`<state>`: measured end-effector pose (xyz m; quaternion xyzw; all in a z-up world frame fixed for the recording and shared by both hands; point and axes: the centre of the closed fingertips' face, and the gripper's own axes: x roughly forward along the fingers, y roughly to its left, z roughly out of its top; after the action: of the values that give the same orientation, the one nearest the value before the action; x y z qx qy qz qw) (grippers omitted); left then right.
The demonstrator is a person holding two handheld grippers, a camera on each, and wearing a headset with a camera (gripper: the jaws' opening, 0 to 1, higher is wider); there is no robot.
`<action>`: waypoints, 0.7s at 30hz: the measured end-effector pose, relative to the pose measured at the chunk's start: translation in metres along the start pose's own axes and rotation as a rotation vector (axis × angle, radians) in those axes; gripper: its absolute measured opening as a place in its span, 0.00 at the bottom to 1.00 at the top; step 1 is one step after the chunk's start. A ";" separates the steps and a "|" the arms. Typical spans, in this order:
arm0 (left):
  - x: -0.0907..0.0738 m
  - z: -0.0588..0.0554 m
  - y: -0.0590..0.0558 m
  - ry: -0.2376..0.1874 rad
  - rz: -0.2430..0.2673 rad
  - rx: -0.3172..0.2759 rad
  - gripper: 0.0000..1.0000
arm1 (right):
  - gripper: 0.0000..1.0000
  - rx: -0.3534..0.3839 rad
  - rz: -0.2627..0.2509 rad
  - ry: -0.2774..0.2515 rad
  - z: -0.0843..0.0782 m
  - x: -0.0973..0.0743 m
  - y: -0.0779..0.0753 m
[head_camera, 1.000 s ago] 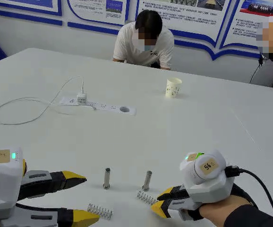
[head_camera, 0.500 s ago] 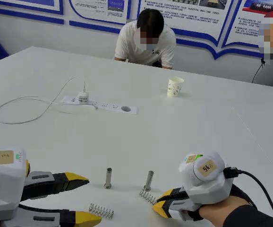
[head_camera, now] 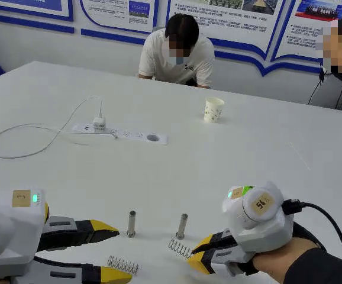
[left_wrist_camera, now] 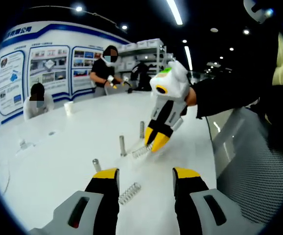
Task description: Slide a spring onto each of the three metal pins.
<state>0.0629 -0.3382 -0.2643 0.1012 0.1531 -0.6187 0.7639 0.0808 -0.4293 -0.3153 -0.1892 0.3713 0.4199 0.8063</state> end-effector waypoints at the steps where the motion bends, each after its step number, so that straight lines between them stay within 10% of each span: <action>1: 0.002 0.001 -0.001 0.002 -0.005 0.007 0.44 | 0.11 -0.016 0.010 -0.001 0.004 -0.003 0.004; 21: 0.022 0.000 -0.014 0.058 -0.078 0.121 0.38 | 0.11 -0.120 0.166 0.026 0.034 -0.019 0.052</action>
<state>0.0533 -0.3608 -0.2719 0.1591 0.1411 -0.6528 0.7270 0.0463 -0.3887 -0.2784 -0.2114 0.3704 0.5043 0.7509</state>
